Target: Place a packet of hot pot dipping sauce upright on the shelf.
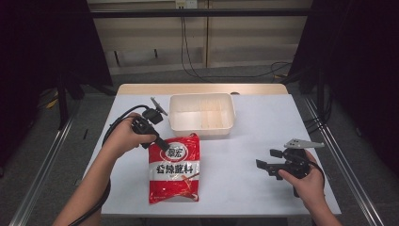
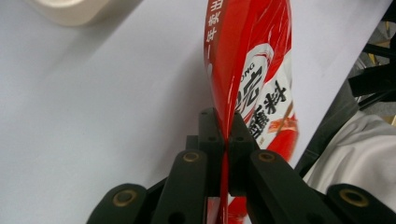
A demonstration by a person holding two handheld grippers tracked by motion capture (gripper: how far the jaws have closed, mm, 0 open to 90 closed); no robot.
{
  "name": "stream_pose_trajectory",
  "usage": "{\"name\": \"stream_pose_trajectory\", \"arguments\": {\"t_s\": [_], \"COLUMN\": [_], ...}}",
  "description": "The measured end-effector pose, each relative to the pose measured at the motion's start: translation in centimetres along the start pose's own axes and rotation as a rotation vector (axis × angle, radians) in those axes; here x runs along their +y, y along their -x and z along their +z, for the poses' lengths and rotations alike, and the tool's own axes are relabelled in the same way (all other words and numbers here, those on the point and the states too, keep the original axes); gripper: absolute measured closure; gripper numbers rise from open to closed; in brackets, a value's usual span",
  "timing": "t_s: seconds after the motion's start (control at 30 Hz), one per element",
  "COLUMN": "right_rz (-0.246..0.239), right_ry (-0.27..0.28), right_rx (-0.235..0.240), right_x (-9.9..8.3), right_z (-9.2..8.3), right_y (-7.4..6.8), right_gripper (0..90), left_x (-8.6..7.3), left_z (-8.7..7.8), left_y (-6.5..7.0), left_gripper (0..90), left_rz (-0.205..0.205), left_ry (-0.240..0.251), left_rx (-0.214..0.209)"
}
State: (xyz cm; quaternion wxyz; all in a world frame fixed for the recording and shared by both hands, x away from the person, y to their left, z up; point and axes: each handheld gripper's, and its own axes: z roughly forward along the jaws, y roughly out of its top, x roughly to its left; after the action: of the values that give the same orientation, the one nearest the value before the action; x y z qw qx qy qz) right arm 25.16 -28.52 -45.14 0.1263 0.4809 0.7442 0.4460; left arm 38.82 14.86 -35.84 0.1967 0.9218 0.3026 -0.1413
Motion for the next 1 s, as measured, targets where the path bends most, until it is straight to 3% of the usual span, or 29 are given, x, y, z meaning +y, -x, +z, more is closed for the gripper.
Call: {"name": "stream_pose_trajectory", "arguments": {"t_s": [0.07,0.13,0.27,0.4,0.7,0.87,0.9,1.0], "right_rz": [0.004,0.0,-0.009,-0.013,-0.016,-0.018,-0.016,-0.017], "right_ry": [0.002,0.003,0.007,0.006,0.004,0.005,0.004,0.003], "right_rx": [0.003,0.004,-0.004,-0.001,0.003,0.009,0.006,0.009], "right_x": [0.0,0.1,0.1,0.1,0.1,0.1,0.1,0.1], "right_z": [0.0,0.0,-0.1,0.0,0.1,0.0,0.1,0.1], "right_y": [-0.1,-0.1,-0.1,-0.2,-0.4,-0.4,-0.4,-0.4], "right_gripper": [18.8,18.9,18.9,18.8,18.8,18.8,18.8,18.7], "left_x": [0.3,0.5,0.8,1.0,1.3,1.3,1.3,1.3], "left_z": [-0.6,-1.2,-2.5,-4.2,-6.7,-8.0,-8.5,-9.2], "left_y": [0.3,0.6,1.3,1.7,2.6,2.6,2.4,2.3], "left_gripper": [88.0,88.2,88.4,88.4,88.8,88.8,88.7,88.8], "left_rz": [0.004,-0.021,-0.016,-0.015,-0.023,-0.053,-0.065,-0.076], "left_ry": [-0.001,-0.015,-0.019,0.02,0.087,0.136,0.152,0.173], "left_rx": [-0.01,-0.019,-0.013,-0.001,-0.033,0.001,0.03,0.034]}}
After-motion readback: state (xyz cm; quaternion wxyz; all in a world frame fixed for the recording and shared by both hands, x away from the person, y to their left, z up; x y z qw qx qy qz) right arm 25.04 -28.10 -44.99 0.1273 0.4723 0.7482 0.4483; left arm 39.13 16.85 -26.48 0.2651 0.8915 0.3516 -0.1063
